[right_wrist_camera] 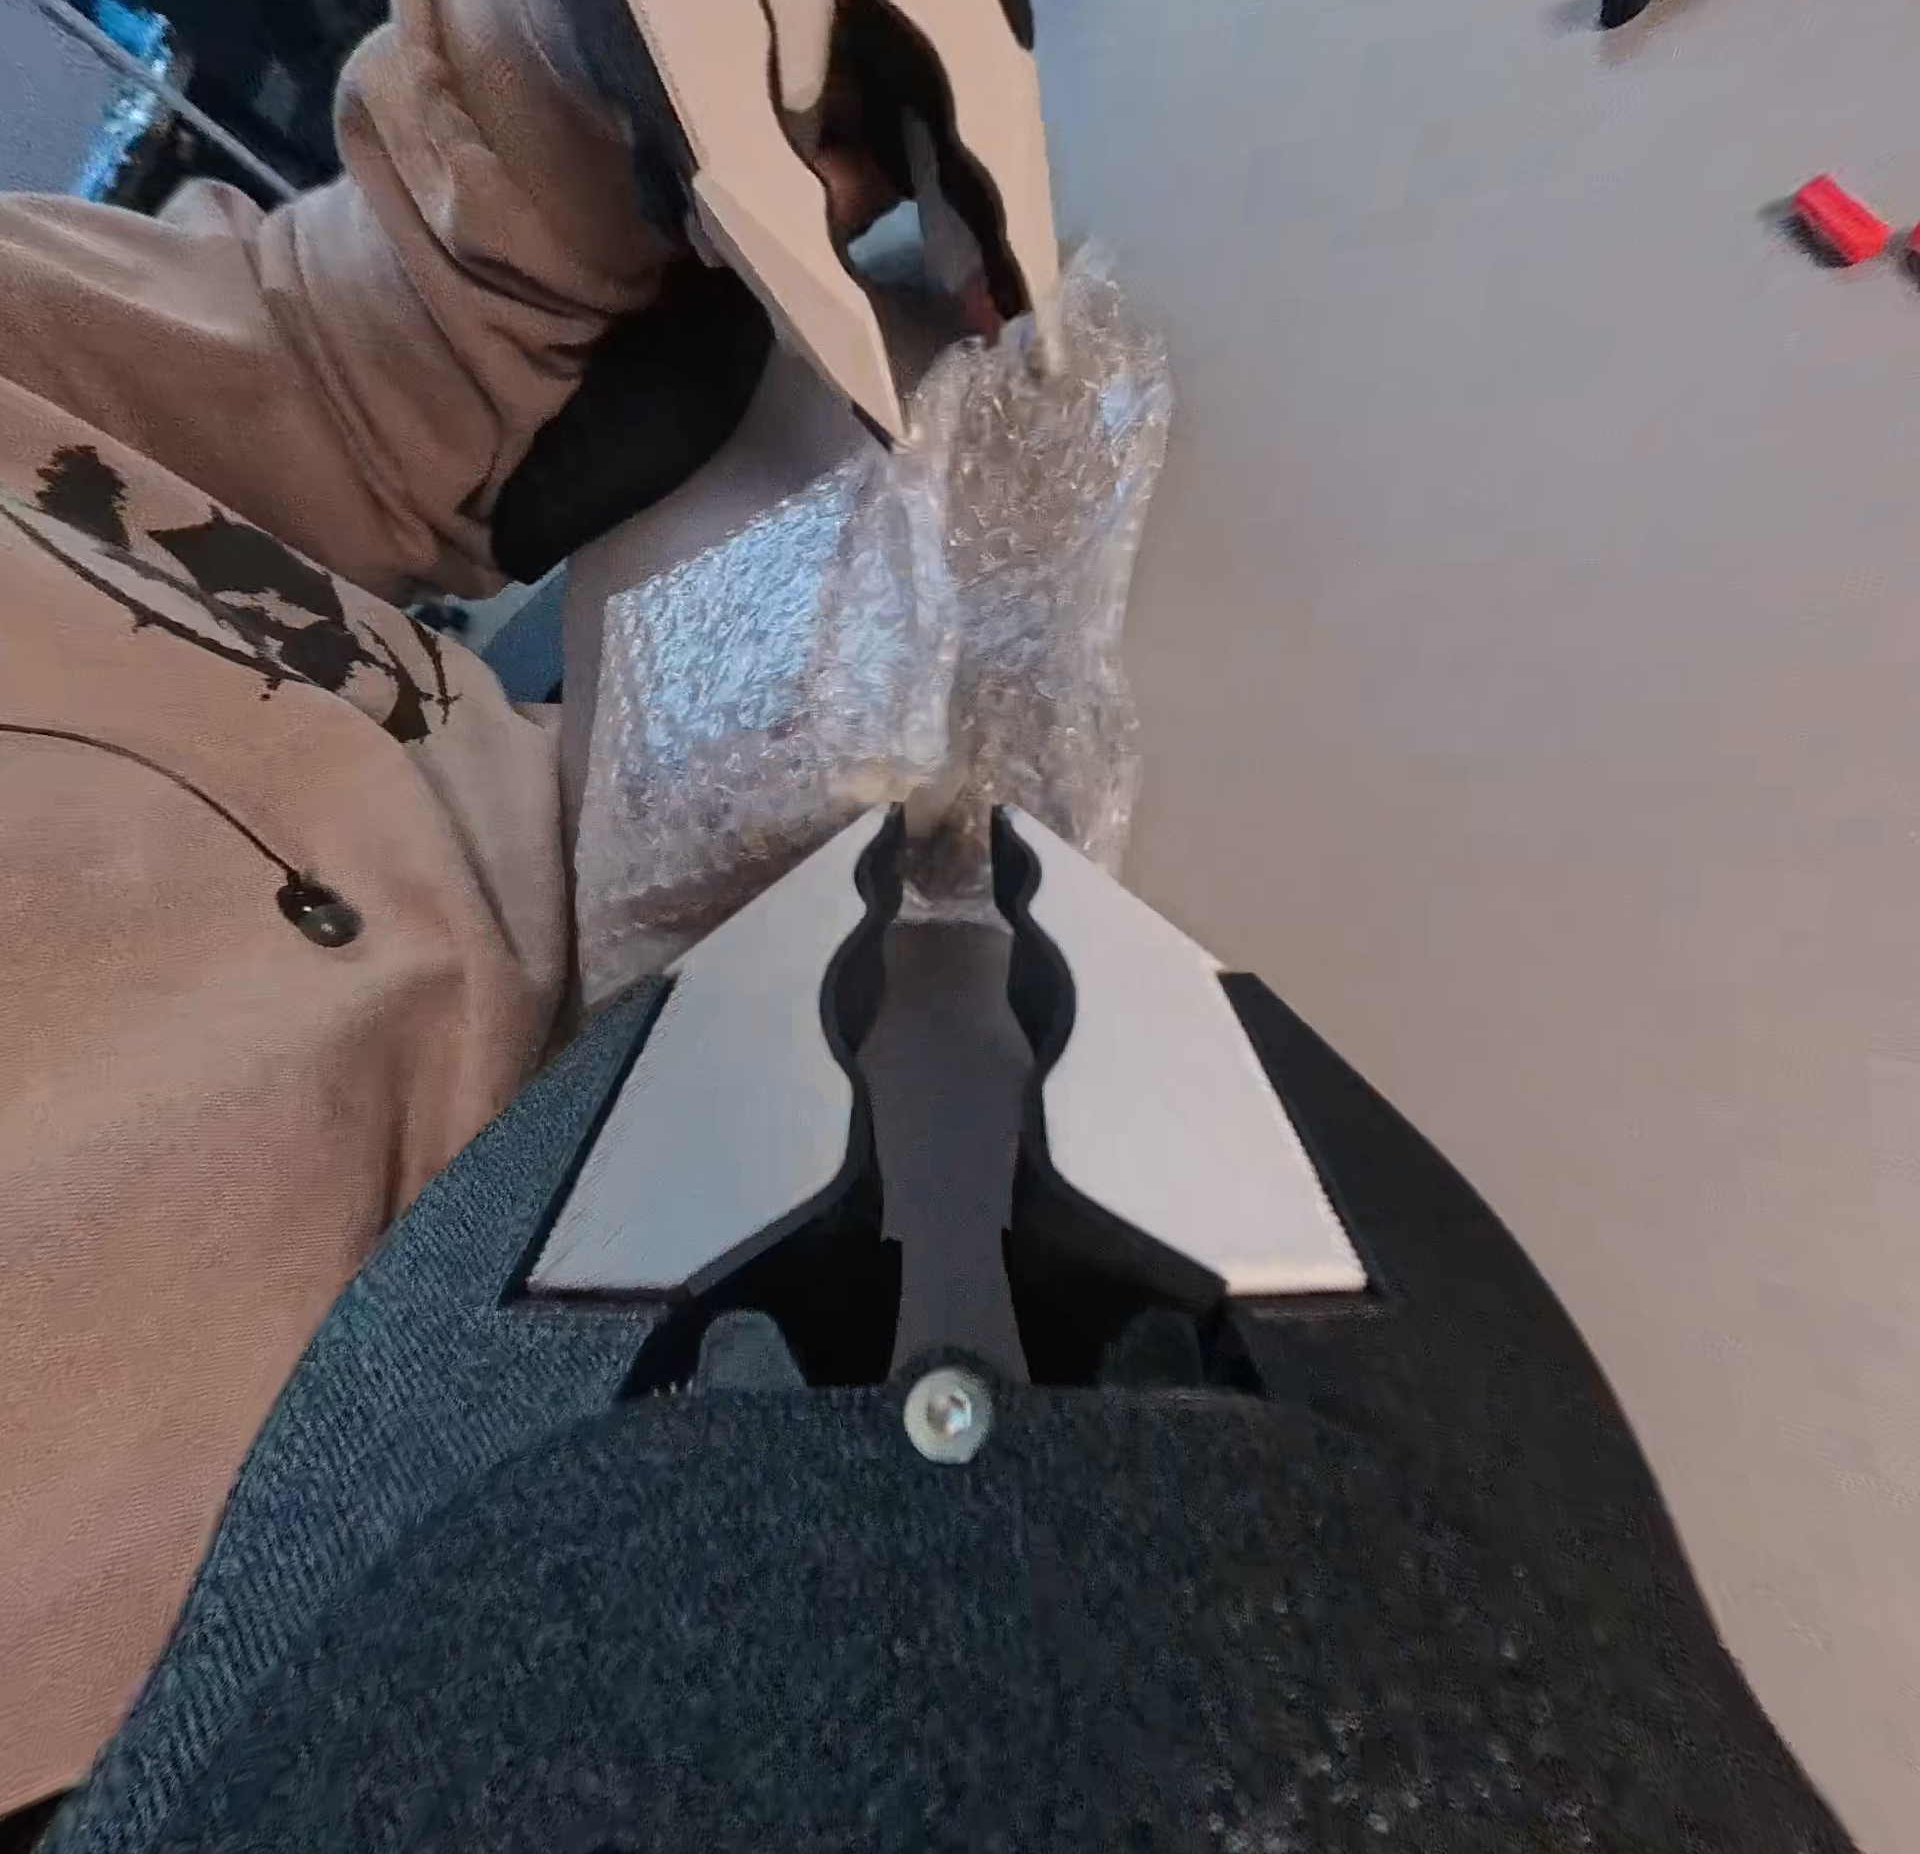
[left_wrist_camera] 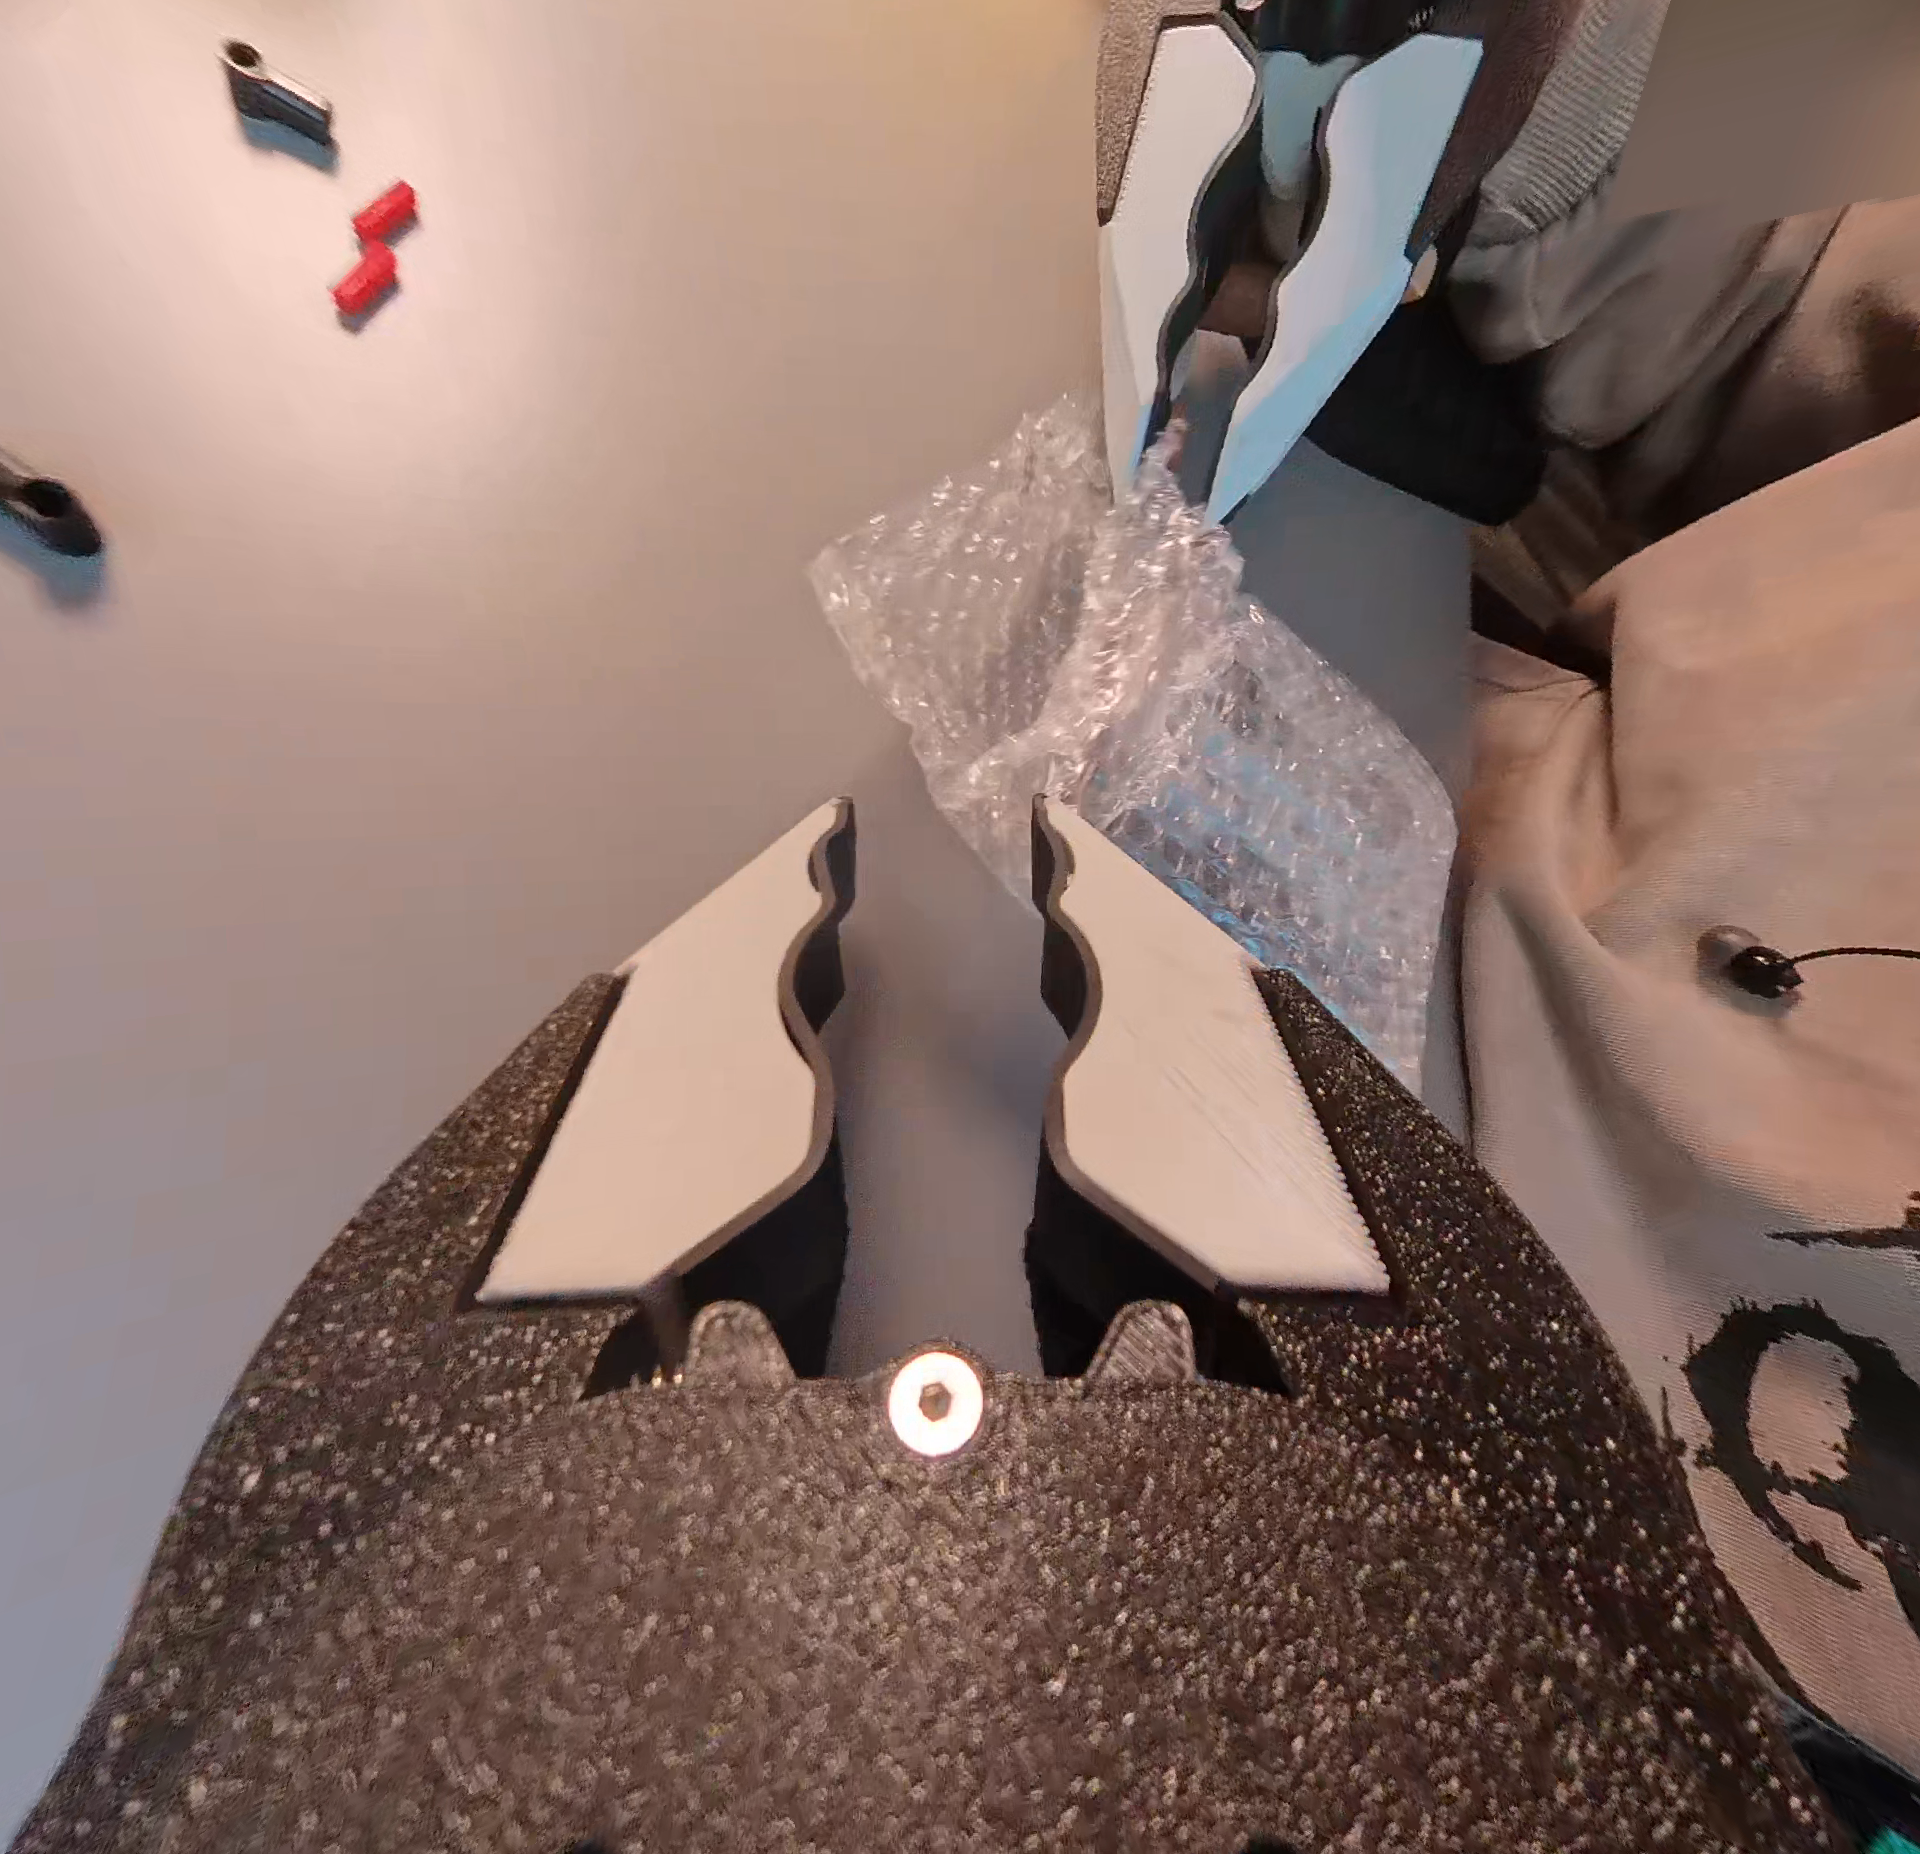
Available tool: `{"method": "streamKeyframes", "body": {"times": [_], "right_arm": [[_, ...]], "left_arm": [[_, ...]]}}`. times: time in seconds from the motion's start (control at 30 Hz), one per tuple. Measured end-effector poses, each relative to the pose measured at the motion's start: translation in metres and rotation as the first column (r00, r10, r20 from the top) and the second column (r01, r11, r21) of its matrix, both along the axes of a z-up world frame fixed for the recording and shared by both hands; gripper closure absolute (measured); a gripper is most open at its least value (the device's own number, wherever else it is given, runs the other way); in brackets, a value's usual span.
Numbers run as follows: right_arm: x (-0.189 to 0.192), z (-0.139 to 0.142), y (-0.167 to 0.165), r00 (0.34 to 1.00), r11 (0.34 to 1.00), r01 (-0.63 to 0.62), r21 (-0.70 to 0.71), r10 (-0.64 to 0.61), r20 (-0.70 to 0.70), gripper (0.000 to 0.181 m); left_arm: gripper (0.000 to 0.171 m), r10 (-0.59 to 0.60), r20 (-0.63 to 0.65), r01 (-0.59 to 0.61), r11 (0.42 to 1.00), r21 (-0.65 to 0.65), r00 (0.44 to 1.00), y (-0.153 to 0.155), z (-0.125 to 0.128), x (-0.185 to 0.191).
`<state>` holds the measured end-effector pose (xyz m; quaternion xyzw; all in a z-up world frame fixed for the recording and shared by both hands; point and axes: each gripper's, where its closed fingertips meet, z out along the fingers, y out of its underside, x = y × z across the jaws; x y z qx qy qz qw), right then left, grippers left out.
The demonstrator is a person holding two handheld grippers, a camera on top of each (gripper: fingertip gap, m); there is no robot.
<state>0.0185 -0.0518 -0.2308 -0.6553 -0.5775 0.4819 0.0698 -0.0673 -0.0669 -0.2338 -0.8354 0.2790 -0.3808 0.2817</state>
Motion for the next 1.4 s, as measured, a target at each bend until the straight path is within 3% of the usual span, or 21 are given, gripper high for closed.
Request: {"method": "streamKeyframes", "body": {"times": [0.1, 0.17, 0.23, 0.3, 0.4, 0.47, 0.53, 0.6, 0.77, 0.9, 0.97, 1.03, 1.07, 1.13, 1.27, 1.4], "right_arm": [[-0.001, 0.026, 0.016, 0.991, 0.979, 0.091, 0.182, -0.072, -0.113, 0.162], [-0.004, 0.059, -0.001, 0.967, 0.963, 0.074, 0.259, -0.006, -0.254, 0.162], [-0.011, 0.072, -0.017, 0.951, 0.936, 0.078, 0.345, 0.034, -0.307, 0.165], [-0.022, 0.055, -0.022, 0.968, 0.921, 0.099, 0.378, -0.001, -0.252, 0.165], [-0.021, 0.007, -0.018, 0.995, 0.928, 0.08, 0.365, -0.052, -0.085, 0.162], [-0.018, 0.005, -0.019, 0.994, 0.963, 0.098, 0.25, -0.082, -0.074, 0.166], [-0.015, 0.004, -0.017, 0.995, 0.968, 0.096, 0.23, -0.085, -0.057, 0.166], [-0.012, 0.004, -0.016, 0.996, 0.976, 0.093, 0.199, -0.089, -0.031, 0.167], [-0.003, 0.001, -0.018, 0.996, 0.995, 0.09, -0.035, -0.09, 0.0, 0.165], [0.004, 0.0, -0.026, 1.0, 0.994, -0.018, 0.108, 0.018, 0.0, 0.15], [0.008, 0.003, -0.025, 0.998, 0.978, -0.057, 0.201, 0.056, 0.012, 0.134], [0.018, 0.015, -0.041, 0.989, 0.973, -0.143, 0.18, 0.145, 0.002, 0.105], [0.021, 0.02, -0.047, 0.985, 0.969, -0.167, 0.181, 0.171, -0.01, 0.101], [0.023, 0.019, -0.055, 0.979, 0.945, -0.197, 0.261, 0.205, -0.004, 0.098], [0.019, -0.013, -0.068, 0.971, 0.86, -0.241, 0.451, 0.216, 0.107, 0.095], [0.017, -0.02, -0.069, 0.976, 0.867, -0.218, 0.448, 0.188, 0.112, 0.102]], "left_arm": [[0.133, 0.048, -0.005, -0.048, 0.997, 0.067, 0.999, 0.009, 0.01, -0.013], [0.134, 0.048, 0.018, -0.05, 0.992, 0.119, 0.999, 0.01, 0.021, -0.014], [0.138, 0.038, 0.045, -0.045, 0.984, 0.173, 0.998, 0.012, 0.031, -0.01], [0.146, -0.024, 0.059, 0.008, 0.969, 0.246, 0.998, 0.005, 0.042, 0.001], [0.154, -0.128, 0.04, 0.109, 0.942, 0.316, 0.991, -0.011, 0.047, 0.024], [0.163, -0.12, 0.001, 0.114, 0.943, 0.312, 0.993, -0.011, 0.039, 0.034], [0.17, -0.062, -0.051, 0.074, 0.956, 0.283, 0.997, -0.001, 0.025, 0.036], [0.171, -0.05, -0.08, 0.069, 0.967, 0.246, 0.996, 0.002, 0.013, 0.036], [0.171, -0.048, -0.166, 0.081, 0.978, 0.193, 0.985, 0.002, -0.01, 0.044], [0.171, -0.073, -0.203, 0.107, 0.981, 0.164, 0.976, 0.0, -0.017, 0.054], [0.171, -0.085, -0.198, 0.115, 0.983, 0.145, 0.976, -0.001, -0.017, 0.058], [0.171, -0.09, -0.214, 0.121, 0.983, 0.139, 0.973, -0.002, -0.019, 0.059], [0.171, -0.089, -0.225, 0.125, 0.981, 0.147, 0.97, -0.002, -0.019, 0.059], [0.171, -0.095, -0.248, 0.138, 0.977, 0.164, 0.964, -0.003, -0.02, 0.059], [0.171, -0.113, -0.249, 0.159, 0.971, 0.176, 0.962, -0.006, -0.019, 0.06], [0.171, -0.123, -0.249, 0.168, 0.971, 0.168, 0.961, -0.01, -0.019, 0.059]]}}
